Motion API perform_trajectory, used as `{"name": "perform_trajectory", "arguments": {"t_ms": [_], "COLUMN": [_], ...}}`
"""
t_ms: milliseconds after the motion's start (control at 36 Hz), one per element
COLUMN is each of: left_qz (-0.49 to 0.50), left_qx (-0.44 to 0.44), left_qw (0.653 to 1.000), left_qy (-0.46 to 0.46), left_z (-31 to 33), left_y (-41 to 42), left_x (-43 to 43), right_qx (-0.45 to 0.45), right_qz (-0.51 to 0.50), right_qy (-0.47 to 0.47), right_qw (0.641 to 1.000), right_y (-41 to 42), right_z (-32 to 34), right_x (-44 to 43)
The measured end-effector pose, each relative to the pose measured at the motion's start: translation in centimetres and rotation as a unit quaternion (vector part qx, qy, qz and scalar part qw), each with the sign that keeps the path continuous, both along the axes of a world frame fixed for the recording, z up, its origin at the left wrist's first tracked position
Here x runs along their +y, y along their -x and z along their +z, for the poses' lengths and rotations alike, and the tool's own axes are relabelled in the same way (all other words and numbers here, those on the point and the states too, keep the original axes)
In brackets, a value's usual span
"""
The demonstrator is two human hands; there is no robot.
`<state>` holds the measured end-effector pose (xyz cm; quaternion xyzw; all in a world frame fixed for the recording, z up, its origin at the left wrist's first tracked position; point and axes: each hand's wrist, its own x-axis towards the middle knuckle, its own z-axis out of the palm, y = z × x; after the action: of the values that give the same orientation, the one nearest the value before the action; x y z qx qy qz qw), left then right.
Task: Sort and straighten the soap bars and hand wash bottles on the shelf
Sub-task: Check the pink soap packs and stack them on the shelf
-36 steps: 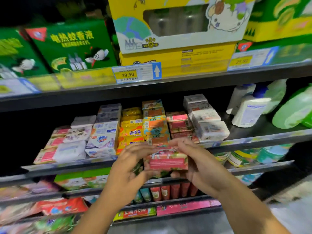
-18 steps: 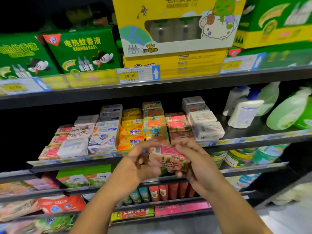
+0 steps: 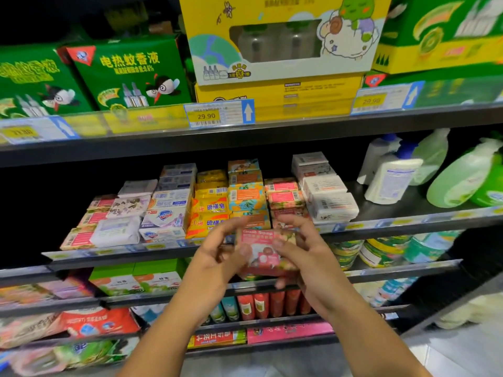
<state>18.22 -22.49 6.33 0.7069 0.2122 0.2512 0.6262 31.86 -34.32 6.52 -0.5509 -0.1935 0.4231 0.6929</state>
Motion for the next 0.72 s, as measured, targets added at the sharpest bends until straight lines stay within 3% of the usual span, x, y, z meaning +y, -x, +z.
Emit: {"name": "perform_trajectory", "arguments": {"t_ms": [83,167,222,333,417,528,722], "left_qz": [-0.081,-0.051,-0.032,0.003,0.046,0.081,-0.077], "left_qx": [0.002,0.025,-0.003,-0.076,-0.075,-0.044,-0.053], "left_qw": [0.996,0.996,0.997,0.996,0.996,0.995,0.994], "left_qy": [0.045,-0.070,-0.073,-0.045,-0.001,-0.027,0.063], "left_z": [-0.7,-1.2,-1.4,-1.0,-0.6,-0.9,-1.6], "left_y": [0.7,1.1,1.3,1.0,0.3,-0.1,0.6], "left_x": [0.7,1.2,1.3,0.6,0.1,-0.2,0.3], "right_qx": [0.028,0.090,0.116,0.005,-0.066,-0.037,0.052], "right_qz": [0.021,0.087,0.154,0.215,0.153,0.064,0.042], "right_qy": [-0.015,-0.051,-0.092,-0.077,-0.039,-0.022,-0.052], "right_qw": [0.999,0.991,0.977,0.973,0.985,0.997,0.996], "right_y": [-0.5,-0.9,-1.1,-1.2,-0.5,0.1,-0.5], "right_z": [-0.1,-0.7,-1.2,-1.6,-1.6,-1.4,-0.9], "right_x": [-0.2,-0.6,-0.9,-0.9,-0.5,-0.2,-0.7]}}
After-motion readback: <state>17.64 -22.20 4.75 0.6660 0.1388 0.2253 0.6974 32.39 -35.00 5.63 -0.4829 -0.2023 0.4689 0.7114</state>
